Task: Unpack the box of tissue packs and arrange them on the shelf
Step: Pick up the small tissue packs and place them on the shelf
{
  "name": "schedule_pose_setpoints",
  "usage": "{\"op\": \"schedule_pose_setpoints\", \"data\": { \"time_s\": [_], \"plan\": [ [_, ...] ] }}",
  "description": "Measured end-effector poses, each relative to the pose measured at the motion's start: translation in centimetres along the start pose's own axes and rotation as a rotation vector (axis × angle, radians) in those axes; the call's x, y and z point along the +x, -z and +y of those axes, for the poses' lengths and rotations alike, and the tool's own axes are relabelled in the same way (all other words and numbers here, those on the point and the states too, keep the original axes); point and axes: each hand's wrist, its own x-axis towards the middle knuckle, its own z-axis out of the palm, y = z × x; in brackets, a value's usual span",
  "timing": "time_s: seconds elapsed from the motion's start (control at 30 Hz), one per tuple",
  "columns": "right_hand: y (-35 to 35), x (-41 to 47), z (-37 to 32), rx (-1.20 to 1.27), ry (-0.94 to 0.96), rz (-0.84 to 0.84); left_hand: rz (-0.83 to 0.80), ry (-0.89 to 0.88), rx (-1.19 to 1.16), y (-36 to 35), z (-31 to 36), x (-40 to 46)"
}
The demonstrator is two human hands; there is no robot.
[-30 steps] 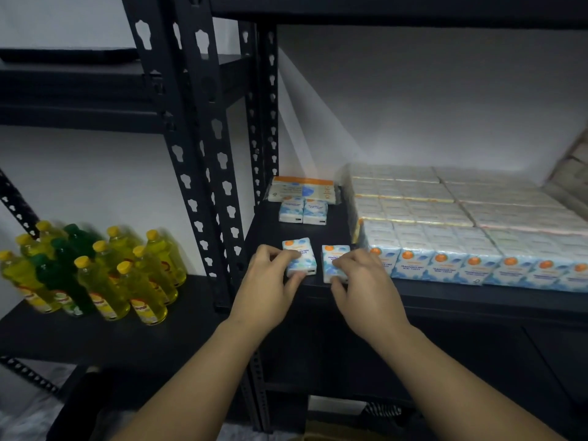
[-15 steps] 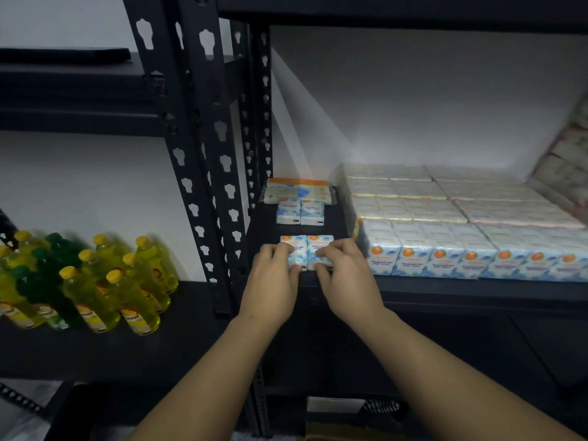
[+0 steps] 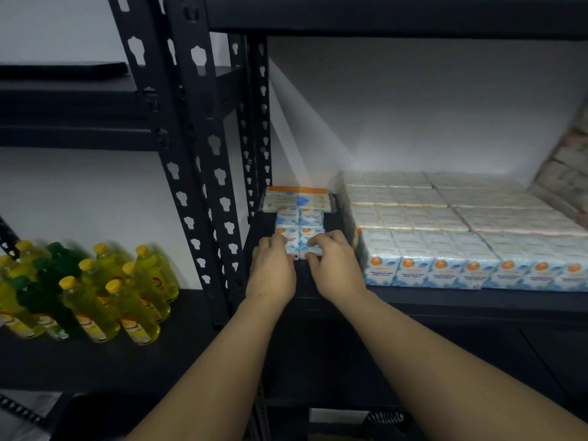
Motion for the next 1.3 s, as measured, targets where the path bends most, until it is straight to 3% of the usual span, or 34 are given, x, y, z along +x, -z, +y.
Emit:
{"op": "schedule_pose_setpoints", "data": {
  "time_s": [0.83, 1.3],
  "plan": [
    [-0.5, 0.1, 0.3, 0.012, -0.034, 0.004, 0.055, 0.036, 0.01, -0.7, 0.2, 0.2],
    [0.3, -3.1, -0.3, -0.026, -0.076, -0.002, 0.018, -0.08, -0.063, 0.1, -0.2, -3.4]
  ]
}}
